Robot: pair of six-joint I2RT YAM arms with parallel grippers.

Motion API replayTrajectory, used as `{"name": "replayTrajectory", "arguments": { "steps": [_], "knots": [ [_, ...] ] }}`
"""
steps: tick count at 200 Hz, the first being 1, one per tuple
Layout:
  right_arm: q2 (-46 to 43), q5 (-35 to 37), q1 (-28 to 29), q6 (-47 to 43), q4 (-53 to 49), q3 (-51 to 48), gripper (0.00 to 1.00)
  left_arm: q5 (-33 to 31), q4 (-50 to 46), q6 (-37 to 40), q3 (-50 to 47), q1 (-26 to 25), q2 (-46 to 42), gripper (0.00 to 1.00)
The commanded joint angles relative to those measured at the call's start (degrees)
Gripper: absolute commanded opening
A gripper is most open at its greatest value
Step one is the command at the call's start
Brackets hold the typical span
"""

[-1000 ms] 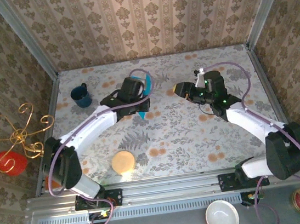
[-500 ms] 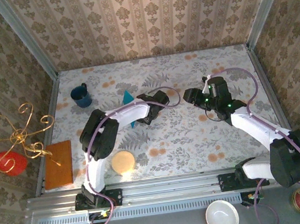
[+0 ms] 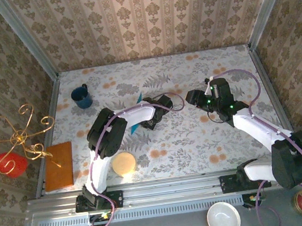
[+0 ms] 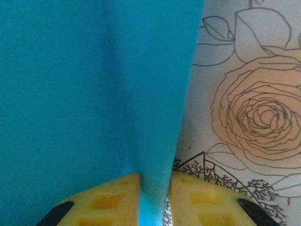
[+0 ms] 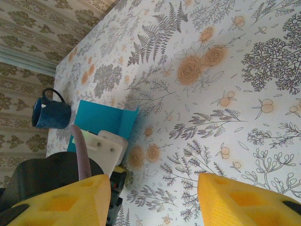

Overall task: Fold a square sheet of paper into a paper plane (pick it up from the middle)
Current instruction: Turn over the paper at the center of the table, then move the paper to the center of the table.

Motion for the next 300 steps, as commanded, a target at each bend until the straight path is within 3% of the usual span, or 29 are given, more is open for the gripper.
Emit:
{"name": "replayTrajectory", "arguments": {
  "steps": [1,34,95,132,150,201,300],
  "knots": [
    [-0.41,1.05,-0.47,0.79,-0.07,-0.62,0.54,7.32,1.18,-0.85,1.10,-0.33,-1.73,0.26],
    [-0.39,1.05,-0.65,0.77,-0.36,-0.44,0.54,13.48,2.49,-3.41,0.67,-0.38,-4.48,0.31],
    [0.00,1.18,-0.77,1.04,0.14,-0.05,0.57,33.65,9.82,-10.64,-5.65,-0.47,-15.24,0.42],
    [1.15,1.27,-0.75,1.65,0.36,0.43,0.60,40.80,17.22,-13.32,-12.84,4.04,-24.79,0.53],
    [2.00,0.49,-0.77,2.18,1.50,0.26,0.60,40.53,20.89,-12.87,-17.62,8.24,-27.81,0.58],
    [4.17,-1.15,-0.69,3.54,3.42,-0.04,0.60,46.58,25.71,-12.41,-24.44,17.97,-27.35,0.59],
    [7.24,-2.63,-0.05,4.19,4.25,0.43,0.60,50.00,29.23,-13.38,-24.04,21.09,-20.52,0.58]
  ]
}}
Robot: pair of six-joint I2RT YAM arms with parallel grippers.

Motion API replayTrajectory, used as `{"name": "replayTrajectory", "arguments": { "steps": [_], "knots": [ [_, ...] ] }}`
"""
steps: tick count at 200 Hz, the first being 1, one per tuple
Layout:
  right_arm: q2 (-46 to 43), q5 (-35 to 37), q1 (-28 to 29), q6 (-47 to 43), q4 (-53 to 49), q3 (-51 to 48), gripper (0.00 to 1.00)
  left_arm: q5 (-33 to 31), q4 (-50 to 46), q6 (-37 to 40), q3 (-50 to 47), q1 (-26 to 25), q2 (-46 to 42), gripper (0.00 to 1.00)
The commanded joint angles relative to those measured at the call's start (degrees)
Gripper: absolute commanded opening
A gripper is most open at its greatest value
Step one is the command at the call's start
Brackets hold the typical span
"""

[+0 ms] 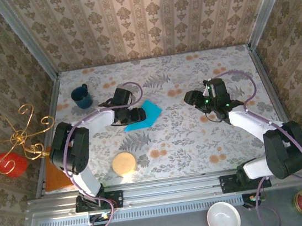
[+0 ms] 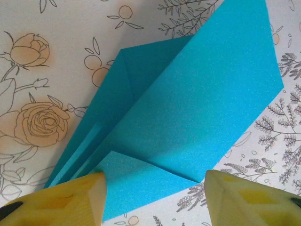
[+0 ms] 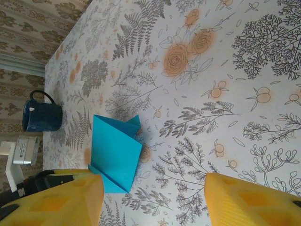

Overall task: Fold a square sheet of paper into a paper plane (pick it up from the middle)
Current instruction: Move the paper to the center of the table, then fold the wing for the fifth time at the center of the table.

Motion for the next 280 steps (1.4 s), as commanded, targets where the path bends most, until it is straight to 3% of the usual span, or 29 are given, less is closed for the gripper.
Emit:
{"name": "replayTrajectory", "arguments": {
  "steps": [1,60,115,163,224,280],
  "knots": [
    [1.24,-1.19,0.51,1.24,1.52,0.37,0.60,1.46,0.99,-1.30,0.58,0.66,2.41,0.58],
    [5.04,-1.63,3.59,5.94,1.39,-0.11,0.60,4.05,1.69,-5.08,-0.77,-0.54,4.16,0.55],
    [11.53,0.58,14.24,16.92,2.00,-0.51,0.57,6.58,3.91,-16.72,-3.62,-4.80,4.08,0.53],
    [14.45,3.51,20.23,24.01,6.47,-2.08,0.53,6.74,8.71,-25.25,-7.63,-5.25,3.38,0.42],
    [19.92,2.45,20.93,24.06,8.21,1.49,0.43,10.51,12.15,-28.34,-11.19,-2.35,3.46,0.40],
    [22.16,2.71,19.93,23.16,9.42,3.37,0.40,17.25,19.35,-32.07,-14.57,0.58,4.25,0.41]
  ]
}}
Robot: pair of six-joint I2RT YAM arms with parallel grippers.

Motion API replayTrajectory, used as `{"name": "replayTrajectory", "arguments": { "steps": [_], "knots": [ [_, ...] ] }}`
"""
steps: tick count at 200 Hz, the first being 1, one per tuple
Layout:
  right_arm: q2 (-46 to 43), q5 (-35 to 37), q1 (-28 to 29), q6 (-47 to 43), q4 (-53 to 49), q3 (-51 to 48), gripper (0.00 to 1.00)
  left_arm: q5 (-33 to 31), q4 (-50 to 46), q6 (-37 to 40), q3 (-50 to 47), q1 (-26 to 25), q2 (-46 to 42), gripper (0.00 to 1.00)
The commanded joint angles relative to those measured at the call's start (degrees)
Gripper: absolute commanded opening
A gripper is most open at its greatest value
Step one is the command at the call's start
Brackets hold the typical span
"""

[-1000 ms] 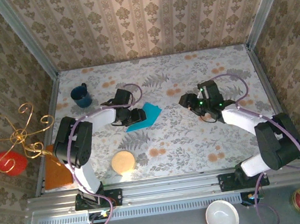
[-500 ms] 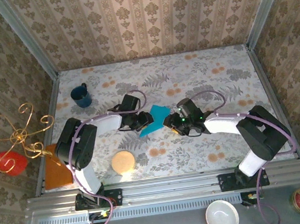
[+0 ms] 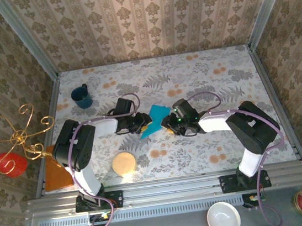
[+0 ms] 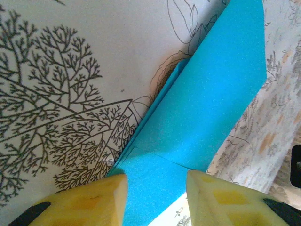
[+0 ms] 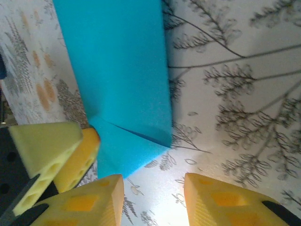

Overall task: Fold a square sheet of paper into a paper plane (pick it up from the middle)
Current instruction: Fold the wing for the fifth time at the center of the table.

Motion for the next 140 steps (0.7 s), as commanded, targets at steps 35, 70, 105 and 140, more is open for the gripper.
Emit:
{"name": "replayTrajectory", "arguments": {
  "steps": [35,70,105,140],
  "knots": [
    [2.74,0.72,-1.06,-1.07,0.91,2.82,0.39,2.58,-0.28,-3.59,-4.05,2.38,1.94,0.42],
    [4.65,-1.48,-1.45,-1.14,2.48,3.50,0.37,3.43,0.27,-3.72,-4.32,2.60,2.36,0.42],
    [5.98,-3.61,-1.81,-0.15,6.77,2.73,0.36,3.58,0.49,-3.71,-4.40,2.59,2.55,0.43],
    [7.06,-5.25,-1.81,0.73,11.91,2.09,0.32,3.65,0.19,-3.57,-4.23,2.60,2.38,0.45]
  ]
}}
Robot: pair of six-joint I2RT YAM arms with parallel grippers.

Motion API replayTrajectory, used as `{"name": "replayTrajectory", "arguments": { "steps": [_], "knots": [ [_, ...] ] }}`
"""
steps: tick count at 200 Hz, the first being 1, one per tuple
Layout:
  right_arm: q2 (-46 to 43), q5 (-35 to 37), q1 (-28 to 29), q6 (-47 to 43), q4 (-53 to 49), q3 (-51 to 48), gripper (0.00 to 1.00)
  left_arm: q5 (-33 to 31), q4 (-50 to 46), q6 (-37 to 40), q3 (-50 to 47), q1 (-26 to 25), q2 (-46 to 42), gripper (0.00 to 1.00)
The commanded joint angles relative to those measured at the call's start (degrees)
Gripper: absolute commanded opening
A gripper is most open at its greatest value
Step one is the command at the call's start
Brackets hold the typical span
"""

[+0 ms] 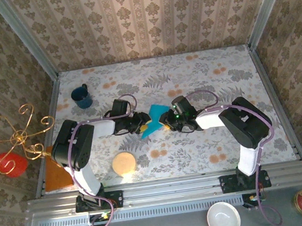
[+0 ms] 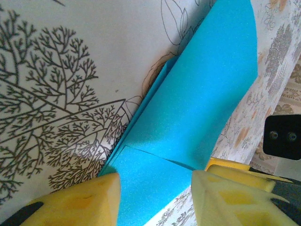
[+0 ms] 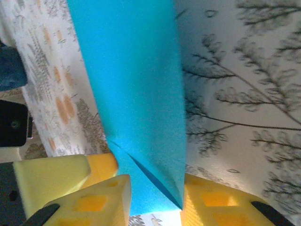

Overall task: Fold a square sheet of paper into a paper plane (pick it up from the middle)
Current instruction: Fold the wing for the fifth time at the center of the table.

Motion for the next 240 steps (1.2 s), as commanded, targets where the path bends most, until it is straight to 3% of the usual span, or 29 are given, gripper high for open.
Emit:
{"name": "replayTrajectory", "arguments": {
  "steps": [1,68,108,131,141,240],
  "knots": [
    [1.43,-1.95,-0.21,0.58,4.64,-0.31,0.31,-1.73,-5.13,-1.05,-1.87,0.45,2.31,0.45],
    [1.65,-1.62,-0.24,0.43,4.82,-0.51,0.20,-1.80,-4.47,-0.40,-1.18,0.46,0.15,0.47],
    [1.19,-1.34,-0.21,0.45,4.62,-0.83,0.20,-2.65,-6.55,1.66,0.13,0.45,-1.25,0.49],
    [0.74,-1.46,-0.17,1.95,5.43,-1.81,0.34,-3.03,-6.95,2.02,0.31,0.48,-1.34,0.49],
    [0.22,-1.12,-0.19,2.79,6.42,-2.86,0.36,-3.25,-6.98,2.11,0.33,0.44,-1.06,0.49],
    [2.23,-0.86,0.88,8.47,18.22,-6.26,0.27,-3.15,-6.71,1.75,0.24,0.44,0.91,0.49]
  ]
}}
